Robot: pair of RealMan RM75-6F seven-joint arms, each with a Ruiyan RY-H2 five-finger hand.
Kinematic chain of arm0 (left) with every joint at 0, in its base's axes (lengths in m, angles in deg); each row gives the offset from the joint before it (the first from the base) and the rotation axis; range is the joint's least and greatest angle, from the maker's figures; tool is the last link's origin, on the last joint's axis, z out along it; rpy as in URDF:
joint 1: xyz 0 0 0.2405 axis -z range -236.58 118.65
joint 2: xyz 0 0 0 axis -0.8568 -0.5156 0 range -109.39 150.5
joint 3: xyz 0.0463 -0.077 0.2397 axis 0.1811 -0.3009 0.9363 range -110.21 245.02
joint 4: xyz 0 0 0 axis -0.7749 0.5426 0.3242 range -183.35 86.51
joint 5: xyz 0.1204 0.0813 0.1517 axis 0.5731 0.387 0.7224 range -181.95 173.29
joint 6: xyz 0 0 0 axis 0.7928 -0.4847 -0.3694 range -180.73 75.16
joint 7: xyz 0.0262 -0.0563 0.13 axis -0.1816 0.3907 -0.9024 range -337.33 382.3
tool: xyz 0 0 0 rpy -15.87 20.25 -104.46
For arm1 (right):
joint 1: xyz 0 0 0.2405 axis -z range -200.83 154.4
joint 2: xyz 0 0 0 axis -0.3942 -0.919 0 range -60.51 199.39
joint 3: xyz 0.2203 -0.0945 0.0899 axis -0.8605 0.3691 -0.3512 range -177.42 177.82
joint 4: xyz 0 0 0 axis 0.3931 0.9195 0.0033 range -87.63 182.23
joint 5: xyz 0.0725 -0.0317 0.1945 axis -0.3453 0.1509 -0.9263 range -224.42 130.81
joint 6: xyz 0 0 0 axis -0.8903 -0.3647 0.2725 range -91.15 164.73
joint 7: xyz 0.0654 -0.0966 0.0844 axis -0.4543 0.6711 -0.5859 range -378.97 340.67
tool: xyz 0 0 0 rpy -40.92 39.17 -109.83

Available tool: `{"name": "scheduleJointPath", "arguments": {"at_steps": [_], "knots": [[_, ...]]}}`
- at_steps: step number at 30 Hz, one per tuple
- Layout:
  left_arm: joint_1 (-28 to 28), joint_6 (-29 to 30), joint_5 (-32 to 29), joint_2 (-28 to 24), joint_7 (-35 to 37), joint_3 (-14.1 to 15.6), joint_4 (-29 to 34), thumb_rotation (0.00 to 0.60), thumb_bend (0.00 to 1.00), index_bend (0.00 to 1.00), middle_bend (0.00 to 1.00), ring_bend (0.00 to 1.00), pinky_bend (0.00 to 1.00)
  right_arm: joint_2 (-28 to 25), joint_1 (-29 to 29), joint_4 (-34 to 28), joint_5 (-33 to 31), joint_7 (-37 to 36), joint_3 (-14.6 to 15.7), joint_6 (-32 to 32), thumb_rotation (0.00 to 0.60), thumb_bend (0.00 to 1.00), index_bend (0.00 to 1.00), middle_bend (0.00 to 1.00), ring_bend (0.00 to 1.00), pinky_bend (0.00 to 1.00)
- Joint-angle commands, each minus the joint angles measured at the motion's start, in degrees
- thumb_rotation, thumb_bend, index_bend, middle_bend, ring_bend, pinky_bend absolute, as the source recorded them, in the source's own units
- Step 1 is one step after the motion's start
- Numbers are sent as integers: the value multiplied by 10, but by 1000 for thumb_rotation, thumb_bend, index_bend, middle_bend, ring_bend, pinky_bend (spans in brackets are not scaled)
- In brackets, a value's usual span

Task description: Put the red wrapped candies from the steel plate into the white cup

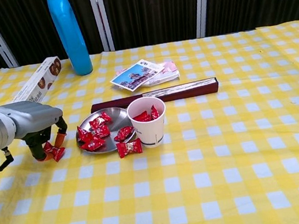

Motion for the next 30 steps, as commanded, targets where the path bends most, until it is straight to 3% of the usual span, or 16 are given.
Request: {"name": "scheduleJointPath", "arguments": {"at_steps": [1,6,14,30], "knots": [[-3,6,8,-10,4,-4,13,600,436,585,920,964,992,0,0,0,0,0,0,0,600,388,0,0,0,0],[-7,26,36,-50,22,-23,65,600,436,584,919,964,992,-1,0,0,1,-2,0,-1,600,388,0,0,0,0],[3,48,80,-94,52,-79,129,600,436,558,918,963,992,0,0,0,3,1,1,0,600,388,0,0,0,0],[77,46,91,44,14,-134,44,600,428,551,918,963,992,-2,-1,0,-1,-7,-1,1,600,388,0,0,0,0]]}}
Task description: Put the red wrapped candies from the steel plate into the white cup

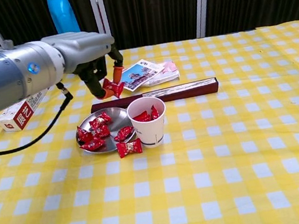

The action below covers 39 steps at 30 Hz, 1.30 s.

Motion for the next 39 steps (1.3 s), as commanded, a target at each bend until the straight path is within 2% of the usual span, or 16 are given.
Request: {"name": "scheduleJointPath", "arguments": {"at_steps": [1,8,11,15,25,29,36,39], "knots": [[18,-4,-1,31,-10,-11,-25,600,425,549,917,963,992,-1,0,0,-1,-2,0,1,600,388,0,0,0,0],[38,-17,-20,65,-33,-11,-51,600,361,528,897,958,992,-2,-1,0,-1,-5,-1,1,600,388,0,0,0,0],[41,-21,-28,69,-41,-8,-52,600,295,497,890,955,992,-2,-1,0,-1,-6,-1,1,600,388,0,0,0,0],[42,-19,-32,66,-46,-6,-47,600,244,444,882,951,992,-2,-1,0,-1,-4,-1,1,600,388,0,0,0,0],[17,3,2,33,-13,-5,-8,600,229,407,881,951,992,0,0,0,0,0,0,-1,600,388,0,0,0,0],[-3,2,36,-10,-5,24,31,600,229,407,895,951,992,0,1,1,1,1,0,-2,600,387,0,0,0,0],[-24,-60,98,-90,20,84,58,600,238,407,905,957,992,2,1,1,2,5,0,-3,600,387,0,0,0,0],[-36,-78,122,-102,40,103,49,600,314,394,910,958,992,2,1,2,2,6,0,-2,600,388,0,0,0,0]]}}
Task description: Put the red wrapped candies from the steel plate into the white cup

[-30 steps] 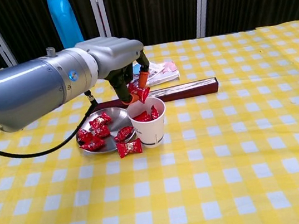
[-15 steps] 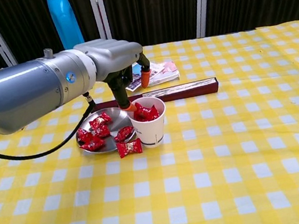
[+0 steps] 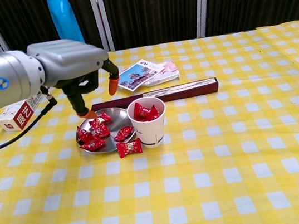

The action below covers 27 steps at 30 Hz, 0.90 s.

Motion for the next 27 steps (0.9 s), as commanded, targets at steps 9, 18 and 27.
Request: {"name": "scheduleJointPath", "arguments": {"at_steps": [9,18,27], "knots": [[-16,-59,1,-3,15,50,-12,600,707,269,961,994,1000,0,0,0,-2,0,0,0,600,388,0,0,0,0],[16,-84,-89,6,-17,54,5,600,751,191,971,999,1000,-1,0,-1,0,-2,0,0,600,388,0,0,0,0],[36,-82,-128,42,-18,43,-8,600,751,190,971,999,1000,-2,1,-1,0,-4,0,-1,600,387,0,0,0,0]]}}
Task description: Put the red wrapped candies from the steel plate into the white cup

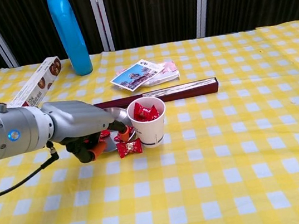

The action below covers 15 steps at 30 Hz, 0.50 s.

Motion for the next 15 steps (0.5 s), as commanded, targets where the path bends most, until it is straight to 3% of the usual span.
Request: {"name": "scheduleJointPath", "arguments": {"at_steps": [1,15], "knots": [[5,2,-3,9,0,-3,-4,600,751,190,971,999,1000,0,0,0,0,-1,0,0,600,387,0,0,0,0],[19,11,-20,21,0,5,-8,600,751,221,971,999,1000,0,0,0,0,0,0,0,600,387,0,0,0,0]]}}
